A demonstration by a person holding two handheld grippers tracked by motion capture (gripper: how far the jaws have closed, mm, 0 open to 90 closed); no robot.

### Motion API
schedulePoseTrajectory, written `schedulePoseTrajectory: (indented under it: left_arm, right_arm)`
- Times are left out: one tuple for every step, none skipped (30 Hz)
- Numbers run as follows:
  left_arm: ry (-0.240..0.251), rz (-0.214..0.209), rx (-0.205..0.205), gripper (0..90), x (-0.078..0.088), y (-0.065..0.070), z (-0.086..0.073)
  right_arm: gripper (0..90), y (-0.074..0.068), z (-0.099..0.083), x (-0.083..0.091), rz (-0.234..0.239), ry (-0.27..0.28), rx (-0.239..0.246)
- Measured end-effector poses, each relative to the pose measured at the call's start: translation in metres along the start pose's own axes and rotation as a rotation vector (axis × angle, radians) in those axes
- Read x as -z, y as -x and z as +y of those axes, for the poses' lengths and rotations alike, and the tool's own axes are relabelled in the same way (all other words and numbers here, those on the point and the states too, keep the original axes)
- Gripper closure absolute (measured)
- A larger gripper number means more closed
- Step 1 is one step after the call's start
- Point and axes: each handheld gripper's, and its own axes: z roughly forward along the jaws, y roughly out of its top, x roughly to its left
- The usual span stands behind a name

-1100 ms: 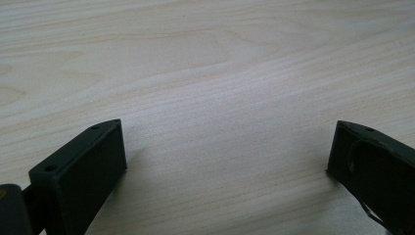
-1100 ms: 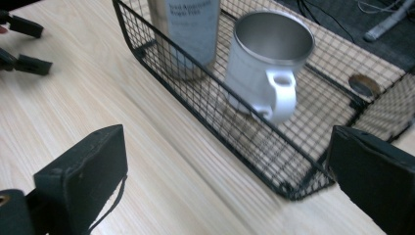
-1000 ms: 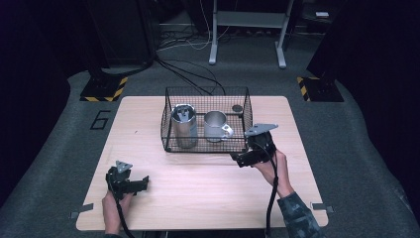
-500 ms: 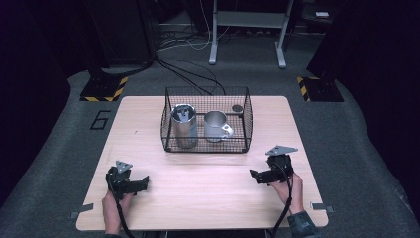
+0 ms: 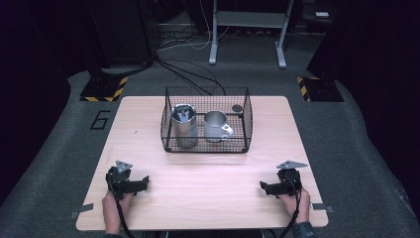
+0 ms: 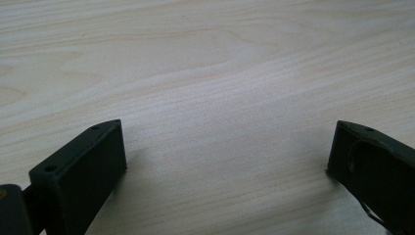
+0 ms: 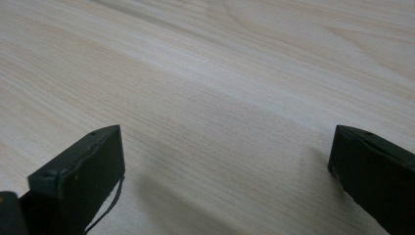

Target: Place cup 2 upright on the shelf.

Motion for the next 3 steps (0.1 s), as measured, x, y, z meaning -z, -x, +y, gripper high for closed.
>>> schedulePoseTrajectory:
  left_arm:
    - [0.000,0.000,0.000,0.4,0.0000,0.0000,0.0000]
    - [0.000,0.000,-0.001,0.4,0.0000,-0.0001,0.0000]
    - [0.000,0.000,0.000,0.4,0.0000,0.0000,0.0000]
  right_arm:
    - [0.0,0.0003,-0.0010,0.0003,-0.003,0.006,0.002]
    - [0.0,-0.0002,-0.0024,0.0008,-0.004,0.006,-0.002]
    - [0.0,0.0006,-0.0033,0.0005,-0.010,0.014,0.016]
